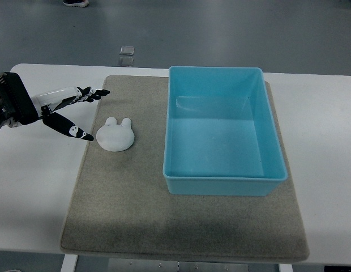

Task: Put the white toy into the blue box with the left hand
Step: 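Move the left hand down toward the white bunny toy, fingers spread, then close the left hand fingers around the white bunny toy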

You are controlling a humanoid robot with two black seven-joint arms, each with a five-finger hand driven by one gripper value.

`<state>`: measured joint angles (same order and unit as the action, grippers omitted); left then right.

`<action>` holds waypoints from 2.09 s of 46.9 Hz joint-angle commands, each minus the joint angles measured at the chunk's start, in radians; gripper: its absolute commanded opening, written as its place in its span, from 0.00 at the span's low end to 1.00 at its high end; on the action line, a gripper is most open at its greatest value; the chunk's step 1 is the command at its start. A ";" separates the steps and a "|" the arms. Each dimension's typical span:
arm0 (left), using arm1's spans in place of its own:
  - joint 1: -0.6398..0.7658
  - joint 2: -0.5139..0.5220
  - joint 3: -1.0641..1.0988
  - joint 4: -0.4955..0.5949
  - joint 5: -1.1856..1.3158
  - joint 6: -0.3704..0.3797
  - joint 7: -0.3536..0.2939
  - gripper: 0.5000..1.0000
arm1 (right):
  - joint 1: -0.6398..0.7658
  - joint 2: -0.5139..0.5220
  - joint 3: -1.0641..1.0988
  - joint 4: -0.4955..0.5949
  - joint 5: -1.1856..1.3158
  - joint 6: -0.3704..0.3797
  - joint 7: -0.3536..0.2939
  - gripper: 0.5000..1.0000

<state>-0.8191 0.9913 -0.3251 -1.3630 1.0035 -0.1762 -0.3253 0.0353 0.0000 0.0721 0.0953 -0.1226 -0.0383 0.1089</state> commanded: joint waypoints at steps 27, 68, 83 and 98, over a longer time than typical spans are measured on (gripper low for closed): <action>-0.103 -0.085 0.100 -0.013 0.296 0.052 0.002 1.00 | 0.000 0.000 0.000 0.000 0.001 0.000 0.002 0.87; -0.120 -0.137 0.135 0.050 0.403 0.050 0.003 0.98 | 0.000 0.000 0.000 0.000 0.000 0.000 0.000 0.87; -0.120 -0.151 0.150 0.055 0.408 0.054 0.003 0.85 | 0.000 0.000 0.000 0.000 0.000 0.000 0.000 0.87; -0.121 -0.157 0.155 0.068 0.411 0.058 0.003 0.30 | 0.000 0.000 0.000 0.000 0.000 0.000 0.000 0.87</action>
<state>-0.9404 0.8356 -0.1733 -1.2980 1.4142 -0.1199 -0.3223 0.0352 0.0000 0.0721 0.0951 -0.1226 -0.0384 0.1093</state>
